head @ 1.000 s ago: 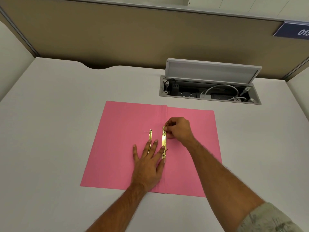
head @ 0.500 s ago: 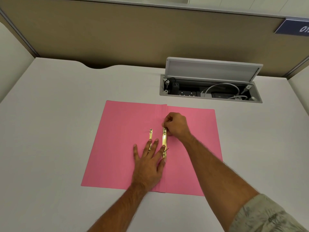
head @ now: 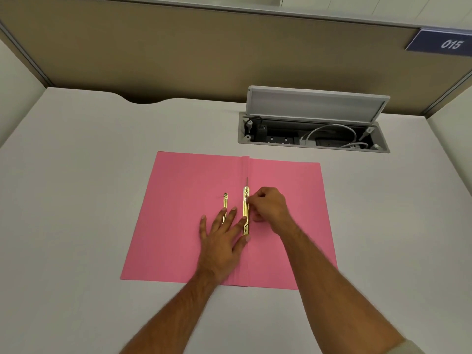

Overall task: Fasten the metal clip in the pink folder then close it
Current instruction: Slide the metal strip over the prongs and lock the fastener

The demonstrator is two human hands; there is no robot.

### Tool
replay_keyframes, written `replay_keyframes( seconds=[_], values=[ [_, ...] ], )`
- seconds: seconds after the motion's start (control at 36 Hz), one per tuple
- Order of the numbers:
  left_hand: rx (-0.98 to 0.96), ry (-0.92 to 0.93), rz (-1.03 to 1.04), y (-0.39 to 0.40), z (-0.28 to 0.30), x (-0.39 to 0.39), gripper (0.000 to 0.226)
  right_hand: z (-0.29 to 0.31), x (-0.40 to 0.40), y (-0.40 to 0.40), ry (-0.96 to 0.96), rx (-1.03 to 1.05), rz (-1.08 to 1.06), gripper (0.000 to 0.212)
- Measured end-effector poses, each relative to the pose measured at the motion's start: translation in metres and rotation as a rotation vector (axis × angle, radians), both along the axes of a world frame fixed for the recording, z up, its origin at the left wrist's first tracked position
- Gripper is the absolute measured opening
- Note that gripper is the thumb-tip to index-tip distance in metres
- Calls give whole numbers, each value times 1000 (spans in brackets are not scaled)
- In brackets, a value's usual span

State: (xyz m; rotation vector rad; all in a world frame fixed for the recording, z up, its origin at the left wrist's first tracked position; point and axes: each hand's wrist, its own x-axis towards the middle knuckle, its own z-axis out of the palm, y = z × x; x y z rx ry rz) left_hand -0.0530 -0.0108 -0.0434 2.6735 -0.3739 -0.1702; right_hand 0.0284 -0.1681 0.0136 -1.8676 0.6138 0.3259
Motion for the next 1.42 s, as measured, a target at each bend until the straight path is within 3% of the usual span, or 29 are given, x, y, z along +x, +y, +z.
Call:
replay_keyframes(
  seconds=[0.11, 0.25, 0.36, 0.83, 1.19, 1.42],
  values=[
    [-30, 21, 11, 1, 0, 3, 51, 0, -20, 1, 2, -93, 104, 12],
    [-69, 36, 22, 1, 0, 6, 51, 8, -36, 1, 33, -137, 232, 20],
    [-53, 33, 4, 2, 3, 5, 50, 11, -47, -3, -1, -132, 273, 8],
    [-72, 38, -10, 3, 10, 5, 45, -10, -109, 13, -416, -684, 473, 25],
    [-64, 48, -1, 1, 13, 4, 45, -4, -113, 34, -324, -751, 452, 33],
    [-45, 71, -8, 1, 13, 5, 46, 6, -112, 49, -350, -810, 462, 24]
  ],
)
